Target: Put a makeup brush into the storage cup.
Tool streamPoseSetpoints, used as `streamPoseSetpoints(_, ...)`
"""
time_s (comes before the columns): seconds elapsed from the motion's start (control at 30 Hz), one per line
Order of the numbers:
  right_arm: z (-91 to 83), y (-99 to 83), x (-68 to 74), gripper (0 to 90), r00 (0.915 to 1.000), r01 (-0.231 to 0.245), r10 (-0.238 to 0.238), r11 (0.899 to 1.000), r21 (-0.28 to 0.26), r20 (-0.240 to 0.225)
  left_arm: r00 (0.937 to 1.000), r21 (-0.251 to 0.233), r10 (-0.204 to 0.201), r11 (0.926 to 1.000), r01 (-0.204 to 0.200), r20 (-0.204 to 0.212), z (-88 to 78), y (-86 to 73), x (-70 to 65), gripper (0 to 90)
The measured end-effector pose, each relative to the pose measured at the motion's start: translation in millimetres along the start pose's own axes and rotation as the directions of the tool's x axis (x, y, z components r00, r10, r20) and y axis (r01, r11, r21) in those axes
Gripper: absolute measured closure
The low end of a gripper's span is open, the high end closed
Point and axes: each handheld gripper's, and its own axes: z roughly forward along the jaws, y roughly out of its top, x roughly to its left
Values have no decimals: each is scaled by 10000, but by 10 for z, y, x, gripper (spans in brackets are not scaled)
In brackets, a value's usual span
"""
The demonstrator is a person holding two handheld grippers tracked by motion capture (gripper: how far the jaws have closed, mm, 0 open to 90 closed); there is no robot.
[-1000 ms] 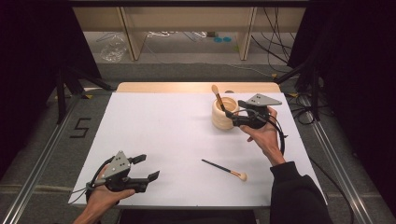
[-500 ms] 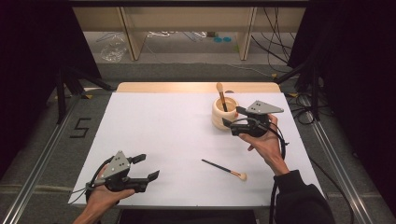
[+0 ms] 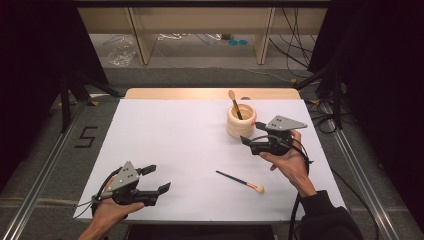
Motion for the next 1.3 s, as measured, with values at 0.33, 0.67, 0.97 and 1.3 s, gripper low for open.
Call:
streamPoseSetpoints(0.33, -87, -124, 94, 269, 9998, -98, 101, 9998, 167, -150, 10000, 27, -2, 10000, 2, -70, 6, 23, -1, 233)
streamPoseSetpoints(0.67, -95, -206, 214, 268, 9981, -20, 65, 9974, 718, -620, 10000, -6, -62, 10000, 62, -76, 7, 23, 3, 232)
streamPoseSetpoints(0.97, -101, -246, 284, 269, 9966, 117, -35, 9949, 1001, -824, 10000, -66, -80, 9999, 80, -11, 10, 21, 8, 232)
streamPoseSetpoints(1.3, -99, -275, 314, 266, 9956, 281, -153, 9900, 1381, -929, 9999, -23, -99, 9999, 98, -83, 1, 25, 2, 232)
